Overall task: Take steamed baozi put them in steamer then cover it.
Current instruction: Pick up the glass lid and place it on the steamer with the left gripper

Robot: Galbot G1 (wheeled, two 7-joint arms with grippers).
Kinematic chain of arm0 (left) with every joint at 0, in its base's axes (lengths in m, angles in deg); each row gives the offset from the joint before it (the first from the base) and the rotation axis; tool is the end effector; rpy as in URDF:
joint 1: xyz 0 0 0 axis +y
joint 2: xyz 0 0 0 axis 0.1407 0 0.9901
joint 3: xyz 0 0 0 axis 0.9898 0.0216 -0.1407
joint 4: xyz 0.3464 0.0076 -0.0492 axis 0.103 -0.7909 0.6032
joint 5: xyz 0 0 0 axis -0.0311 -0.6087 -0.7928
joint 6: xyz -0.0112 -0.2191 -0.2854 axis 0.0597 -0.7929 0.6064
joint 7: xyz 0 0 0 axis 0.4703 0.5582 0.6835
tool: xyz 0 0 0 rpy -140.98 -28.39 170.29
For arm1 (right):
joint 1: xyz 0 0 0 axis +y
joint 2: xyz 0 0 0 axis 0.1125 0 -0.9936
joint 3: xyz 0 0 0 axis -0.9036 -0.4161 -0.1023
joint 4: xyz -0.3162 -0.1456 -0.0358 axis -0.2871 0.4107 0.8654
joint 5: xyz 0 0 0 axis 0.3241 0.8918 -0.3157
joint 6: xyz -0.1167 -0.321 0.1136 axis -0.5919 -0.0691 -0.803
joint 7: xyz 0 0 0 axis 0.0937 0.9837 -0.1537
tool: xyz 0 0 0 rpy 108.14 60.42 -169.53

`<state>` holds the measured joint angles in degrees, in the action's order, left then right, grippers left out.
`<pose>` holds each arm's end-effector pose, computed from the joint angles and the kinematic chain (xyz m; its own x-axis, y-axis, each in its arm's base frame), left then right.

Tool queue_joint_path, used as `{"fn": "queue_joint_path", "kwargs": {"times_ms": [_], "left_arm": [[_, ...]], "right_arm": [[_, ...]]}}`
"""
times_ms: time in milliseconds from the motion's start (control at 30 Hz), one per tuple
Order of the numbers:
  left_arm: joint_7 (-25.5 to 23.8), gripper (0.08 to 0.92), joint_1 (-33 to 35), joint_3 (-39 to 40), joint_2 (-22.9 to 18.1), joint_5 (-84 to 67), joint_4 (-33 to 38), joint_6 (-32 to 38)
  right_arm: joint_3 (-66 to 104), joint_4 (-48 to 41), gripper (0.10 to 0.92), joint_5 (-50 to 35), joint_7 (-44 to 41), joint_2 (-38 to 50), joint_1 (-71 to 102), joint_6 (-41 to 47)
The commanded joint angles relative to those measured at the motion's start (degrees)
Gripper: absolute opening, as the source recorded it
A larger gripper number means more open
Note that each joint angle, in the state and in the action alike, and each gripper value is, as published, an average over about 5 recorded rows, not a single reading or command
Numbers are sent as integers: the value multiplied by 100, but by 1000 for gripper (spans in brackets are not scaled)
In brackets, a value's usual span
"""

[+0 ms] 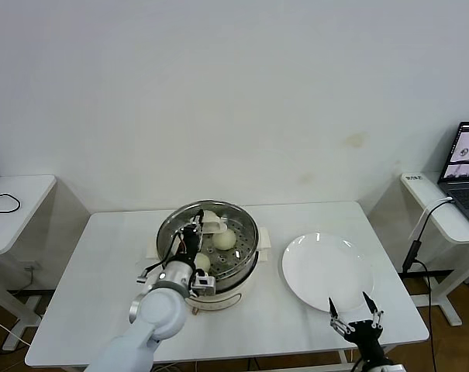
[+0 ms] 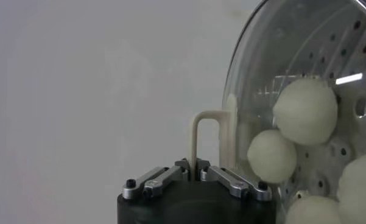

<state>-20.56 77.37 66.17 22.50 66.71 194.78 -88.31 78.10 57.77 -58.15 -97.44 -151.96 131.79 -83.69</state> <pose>0.3212 -0.0543 -0.2557 -0.9864 0.1534 0.0594 0.0639 0.0241 0.9977 0.1362 -0.1020 -0.3778 -0.9918 -0.0525 0.1163 -0.0690 0.9874 -0.1427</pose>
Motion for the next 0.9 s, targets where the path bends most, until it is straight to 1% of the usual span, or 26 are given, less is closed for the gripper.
{"fn": "queue_joint_path", "kwargs": {"times_ms": [33,667,767,900], "left_arm": [[-21,145,-2,78,-101,133,-50,-1],[92,145,117,-46,-153,95,-31,93],[116,180,196,-87,-125,65,67,95],[158,296,367,-149,-66,-9,271,105]], "right_arm": [[-22,-11,823,9,-6,-15,5,-4],[-93,-12,823,19,-34,-12,41,-25],[-108,-13,823,21,-35,-11,44,-26],[-123,-13,823,22,-35,-8,47,-28]]}}
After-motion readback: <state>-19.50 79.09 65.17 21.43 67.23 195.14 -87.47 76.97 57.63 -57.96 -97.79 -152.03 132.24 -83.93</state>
